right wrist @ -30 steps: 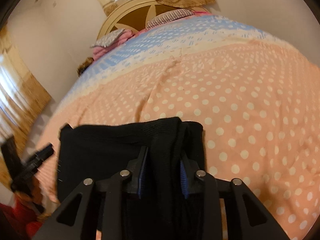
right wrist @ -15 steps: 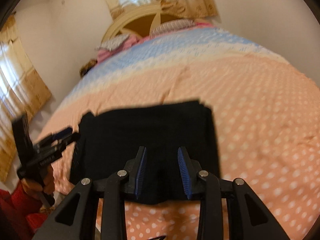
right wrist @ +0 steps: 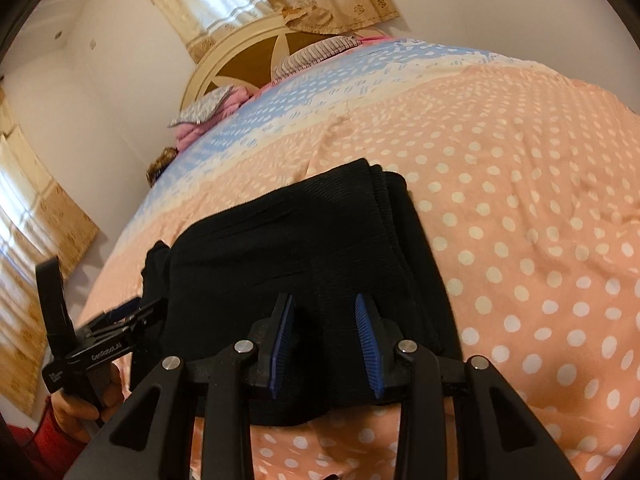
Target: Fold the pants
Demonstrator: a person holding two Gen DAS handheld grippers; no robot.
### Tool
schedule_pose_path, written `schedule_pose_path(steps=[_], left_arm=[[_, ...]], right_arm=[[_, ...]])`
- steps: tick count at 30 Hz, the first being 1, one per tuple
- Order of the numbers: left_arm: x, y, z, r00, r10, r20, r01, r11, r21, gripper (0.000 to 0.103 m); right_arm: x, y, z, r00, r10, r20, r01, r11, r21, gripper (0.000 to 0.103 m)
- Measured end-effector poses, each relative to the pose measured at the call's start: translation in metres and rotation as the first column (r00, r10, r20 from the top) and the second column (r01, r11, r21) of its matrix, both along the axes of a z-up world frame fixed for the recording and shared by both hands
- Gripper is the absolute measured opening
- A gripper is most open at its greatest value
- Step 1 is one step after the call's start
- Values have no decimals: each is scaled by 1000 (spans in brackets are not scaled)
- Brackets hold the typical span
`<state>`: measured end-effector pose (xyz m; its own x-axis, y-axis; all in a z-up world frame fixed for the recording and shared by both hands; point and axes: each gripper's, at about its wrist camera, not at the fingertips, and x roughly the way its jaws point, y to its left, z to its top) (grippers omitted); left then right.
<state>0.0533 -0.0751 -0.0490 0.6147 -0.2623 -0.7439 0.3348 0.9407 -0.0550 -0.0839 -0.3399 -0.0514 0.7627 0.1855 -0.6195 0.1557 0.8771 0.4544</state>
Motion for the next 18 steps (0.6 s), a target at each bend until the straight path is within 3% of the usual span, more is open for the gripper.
schedule_pose_path(steps=[6,9,13,16,18], left_arm=[[-6,6,0,1000,9,-24,-9,1000,-10,100],[-10,10,7,1000,-10,-7,10,1000,-27,100],[-14,21,15,999,-6,37,10,993,-118,101],[-9,21,7,1000,-10,-20,6,988,-155,101],[-5,18,-1,998,-17,-66,7,987,-159,101]], right_arm=[[-2,-9,-3,999,-6,36,3,997,82,38],[-6,-4,4,998,-7,64,2,997,80,49],[-21,-5,26,982,-57,179,50,998,48,79],[-20,-16,26,980,-117,162,111,993,49,80],[-13,-23,20,985,-136,104,133,990,41,80]])
